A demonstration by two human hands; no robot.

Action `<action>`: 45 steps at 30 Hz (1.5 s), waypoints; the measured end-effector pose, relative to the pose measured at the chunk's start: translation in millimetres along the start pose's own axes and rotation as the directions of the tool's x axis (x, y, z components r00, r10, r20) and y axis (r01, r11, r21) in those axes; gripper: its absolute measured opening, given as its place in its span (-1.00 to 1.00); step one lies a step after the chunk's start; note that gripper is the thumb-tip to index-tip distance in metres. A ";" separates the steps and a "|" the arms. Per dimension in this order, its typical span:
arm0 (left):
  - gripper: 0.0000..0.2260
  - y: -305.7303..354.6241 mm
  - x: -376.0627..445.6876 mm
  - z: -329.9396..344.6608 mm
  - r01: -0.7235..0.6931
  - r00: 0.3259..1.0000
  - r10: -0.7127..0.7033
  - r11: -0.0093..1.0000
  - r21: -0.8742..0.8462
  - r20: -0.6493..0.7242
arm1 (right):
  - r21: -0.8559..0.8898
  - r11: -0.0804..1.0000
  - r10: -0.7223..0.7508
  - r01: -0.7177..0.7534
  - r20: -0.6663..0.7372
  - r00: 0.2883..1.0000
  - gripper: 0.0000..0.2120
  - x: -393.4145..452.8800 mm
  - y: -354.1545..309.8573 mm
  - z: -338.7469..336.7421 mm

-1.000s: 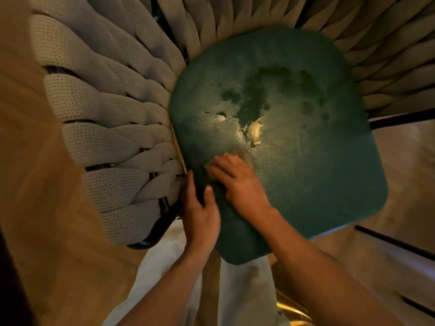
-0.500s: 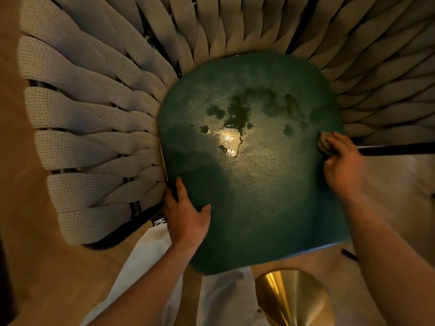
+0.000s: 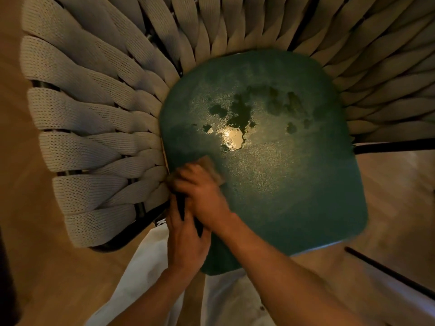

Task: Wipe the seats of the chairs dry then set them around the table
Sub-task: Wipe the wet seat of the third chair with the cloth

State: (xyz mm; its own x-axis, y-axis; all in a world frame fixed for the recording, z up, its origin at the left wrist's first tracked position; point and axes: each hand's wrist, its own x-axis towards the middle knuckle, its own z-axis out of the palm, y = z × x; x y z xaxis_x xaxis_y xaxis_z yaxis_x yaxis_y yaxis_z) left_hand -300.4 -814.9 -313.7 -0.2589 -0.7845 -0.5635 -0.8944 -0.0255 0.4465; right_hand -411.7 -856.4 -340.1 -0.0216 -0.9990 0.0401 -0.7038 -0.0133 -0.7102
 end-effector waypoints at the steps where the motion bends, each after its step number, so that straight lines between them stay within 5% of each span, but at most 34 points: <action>1: -0.26 -4.2 -1.1 1.6 -0.008 1.000 0.008 1.000 -0.008 -0.001 | -0.010 1.000 -0.026 0.027 0.061 0.998 -0.77 3.5 -4.3 7.4; 6: -0.28 -2.7 1.4 0.4 -0.034 0.999 0.035 0.999 0.028 -0.034 | -0.131 0.984 -0.093 0.118 0.182 0.979 -0.65 5.5 9.2 -9.6; 11: -0.33 17.2 16.6 -7.9 -0.091 0.994 0.095 0.992 0.088 -0.045 | -0.275 0.961 0.041 -0.044 -0.018 0.999 -0.67 -12.1 67.2 -59.7; 17: -0.24 28.9 31.0 -6.9 -0.066 0.998 0.062 0.976 0.206 0.029 | -0.290 0.904 0.240 -0.314 -0.263 0.934 -0.58 -45.5 132.9 -151.3; 23: -0.24 32.0 30.1 -3.3 -0.055 0.998 0.054 0.975 0.215 0.012 | -0.111 0.699 0.604 -0.707 -0.437 0.666 -0.45 -67.2 200.9 -206.8; 26: -0.25 33.2 28.1 -3.6 -0.049 0.999 0.051 0.976 0.213 -0.004 | -0.150 0.600 0.674 -0.786 -0.435 0.597 -0.54 -57.3 199.3 -201.7; 31: -0.27 39.1 25.4 -3.7 -0.032 0.999 0.030 0.989 0.147 0.016 | -0.121 0.795 0.471 -0.595 -0.495 0.730 -0.57 -37.7 155.0 -149.1; 38: -0.24 31.7 24.6 -0.6 -0.060 0.998 0.060 0.994 0.096 0.008 | -0.079 0.959 0.262 -0.272 -0.125 0.957 -0.55 10.3 51.2 -52.6; 42: -0.17 25.0 25.6 -1.9 -0.073 0.997 0.073 0.992 0.101 0.002 | -0.043 0.998 0.043 -0.040 0.067 0.997 -0.59 41.1 12.8 -22.2; 45: -0.21 22.3 24.7 -2.8 -0.090 0.996 0.090 0.991 0.099 0.003 | -0.181 0.976 -0.094 0.120 0.149 0.984 -0.57 49.9 15.7 -31.3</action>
State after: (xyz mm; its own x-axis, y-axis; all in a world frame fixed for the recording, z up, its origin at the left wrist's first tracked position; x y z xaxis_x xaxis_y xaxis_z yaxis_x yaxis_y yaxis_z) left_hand -325.6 -836.6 -315.7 -0.3398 -0.7815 -0.5233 -0.8991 0.1066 0.4245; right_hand -446.1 -905.1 -327.3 0.1505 -0.9886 0.0015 -0.8182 -0.1254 -0.5611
